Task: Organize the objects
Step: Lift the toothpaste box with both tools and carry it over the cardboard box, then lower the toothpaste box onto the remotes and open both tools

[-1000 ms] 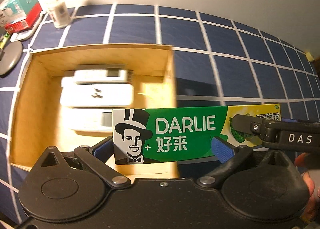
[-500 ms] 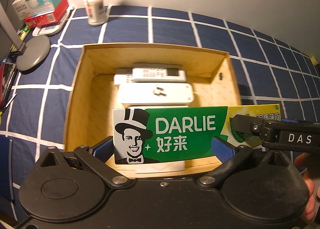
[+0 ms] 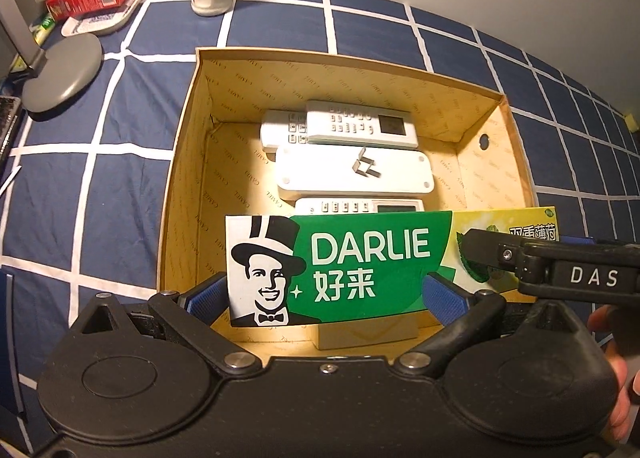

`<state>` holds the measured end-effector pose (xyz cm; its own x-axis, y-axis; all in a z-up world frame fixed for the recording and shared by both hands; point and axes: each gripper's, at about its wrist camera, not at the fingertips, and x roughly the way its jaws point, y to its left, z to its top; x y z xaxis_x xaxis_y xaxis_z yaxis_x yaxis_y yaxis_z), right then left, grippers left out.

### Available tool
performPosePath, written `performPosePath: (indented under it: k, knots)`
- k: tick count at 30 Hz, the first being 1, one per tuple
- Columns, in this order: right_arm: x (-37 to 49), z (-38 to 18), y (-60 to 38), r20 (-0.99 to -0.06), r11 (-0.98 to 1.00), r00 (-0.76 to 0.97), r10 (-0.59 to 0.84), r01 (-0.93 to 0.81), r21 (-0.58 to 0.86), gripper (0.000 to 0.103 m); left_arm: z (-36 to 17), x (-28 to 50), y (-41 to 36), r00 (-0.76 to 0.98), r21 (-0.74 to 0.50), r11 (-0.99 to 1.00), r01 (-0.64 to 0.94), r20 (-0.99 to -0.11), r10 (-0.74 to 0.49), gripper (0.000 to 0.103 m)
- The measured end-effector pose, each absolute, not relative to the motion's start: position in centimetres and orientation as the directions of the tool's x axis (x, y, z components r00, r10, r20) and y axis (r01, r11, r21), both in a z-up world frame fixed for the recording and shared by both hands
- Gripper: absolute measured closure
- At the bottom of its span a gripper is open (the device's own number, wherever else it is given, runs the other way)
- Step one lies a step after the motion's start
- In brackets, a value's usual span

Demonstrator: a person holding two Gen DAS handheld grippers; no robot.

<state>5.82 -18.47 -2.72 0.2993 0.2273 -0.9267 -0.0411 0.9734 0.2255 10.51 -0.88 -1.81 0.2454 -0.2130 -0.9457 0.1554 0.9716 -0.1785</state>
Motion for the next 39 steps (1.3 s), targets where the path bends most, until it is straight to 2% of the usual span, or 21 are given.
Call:
performPosePath:
  k: [22, 39]
  knots:
    - [10.1, -7.8, -16.8, -0.948, 0.970, 0.217, 0.232, 0.020, 0.242, 0.003, -6.2, 15.8, 0.1, 0.139, -0.150, 0.972, 0.183, -0.974, -0.177, 0.003]
    - [11.7, -9.0, -16.3, -0.957, 0.977, 0.201, 0.208, 0.001, 0.213, 0.003, -7.4, 17.2, -0.5, 0.110, -0.123, 0.976, 0.180, -0.983, -0.144, 0.003]
